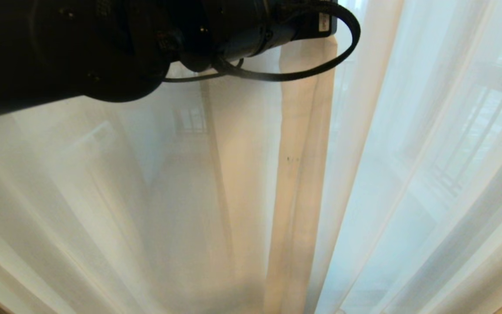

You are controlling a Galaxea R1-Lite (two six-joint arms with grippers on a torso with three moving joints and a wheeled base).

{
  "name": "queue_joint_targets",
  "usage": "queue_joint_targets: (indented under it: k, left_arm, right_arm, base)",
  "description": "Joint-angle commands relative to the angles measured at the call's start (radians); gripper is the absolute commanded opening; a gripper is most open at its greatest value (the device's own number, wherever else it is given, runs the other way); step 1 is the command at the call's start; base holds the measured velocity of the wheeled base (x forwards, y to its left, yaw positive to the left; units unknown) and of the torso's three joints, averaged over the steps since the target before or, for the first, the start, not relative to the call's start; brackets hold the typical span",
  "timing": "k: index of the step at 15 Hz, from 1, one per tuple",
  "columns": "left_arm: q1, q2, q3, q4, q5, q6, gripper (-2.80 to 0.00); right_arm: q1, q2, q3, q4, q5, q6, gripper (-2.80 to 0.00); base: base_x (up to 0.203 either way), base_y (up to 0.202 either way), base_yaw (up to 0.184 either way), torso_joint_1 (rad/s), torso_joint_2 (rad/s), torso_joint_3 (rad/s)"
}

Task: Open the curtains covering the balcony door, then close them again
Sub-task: Close the inner curtains on both sides

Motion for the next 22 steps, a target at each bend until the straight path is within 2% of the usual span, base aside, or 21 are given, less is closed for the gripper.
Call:
queue_joint_targets:
  k: [1, 4, 9, 12, 15, 18, 20, 22]
  left_arm:
    - [0.009, -0.022, 0.000, -0.002, 0.002, -0.001, -2.80]
    - [0.026, -0.042, 0.001, 0.004, 0.002, -0.001, -2.80]
    - [0.139, -0.096, 0.018, 0.049, 0.028, 0.000, -2.80]
    - [0.155, -0.121, 0.057, 0.054, 0.030, 0.000, -2.80]
    - [0.134, -0.123, 0.058, 0.054, 0.024, -0.006, -2.80]
    - [0.064, -0.124, 0.060, 0.054, 0.014, -0.004, -2.80]
    - [0.036, -0.119, 0.058, 0.055, -0.030, -0.006, -2.80]
    - [0.003, -0.099, 0.056, 0.055, -0.103, -0.004, -2.80]
  right_arm:
    - [0.001, 0.001, 0.000, 0.000, 0.001, -0.001, -2.80]
    - [0.000, 0.001, 0.000, 0.000, 0.001, -0.001, -2.80]
    - [0.000, 0.001, 0.000, 0.000, 0.001, -0.001, -2.80]
    - [0.000, 0.001, 0.000, 0.000, 0.001, -0.001, -2.80]
    - [0.001, 0.001, 0.000, 0.000, 0.001, -0.001, -2.80]
    - [0.001, 0.001, 0.000, 0.000, 0.001, -0.001, -2.80]
    - [0.000, 0.001, 0.000, 0.000, 0.001, -0.001, -2.80]
    - [0.000, 0.001, 0.000, 0.000, 0.001, -0.001, -2.80]
  base:
    - [0.000, 0.000, 0.000, 0.000, 0.00, 0.000]
    - [0.000, 0.000, 0.000, 0.000, 0.00, 0.000]
    - [0.000, 0.000, 0.000, 0.000, 0.00, 0.000]
    - [0.000, 0.000, 0.000, 0.000, 0.00, 0.000]
    - [0.000, 0.000, 0.000, 0.000, 0.00, 0.000]
    - [0.000, 0.000, 0.000, 0.000, 0.00, 0.000]
    - [0.000, 0.000, 0.000, 0.000, 0.00, 0.000]
    - [0.000, 0.000, 0.000, 0.000, 0.00, 0.000]
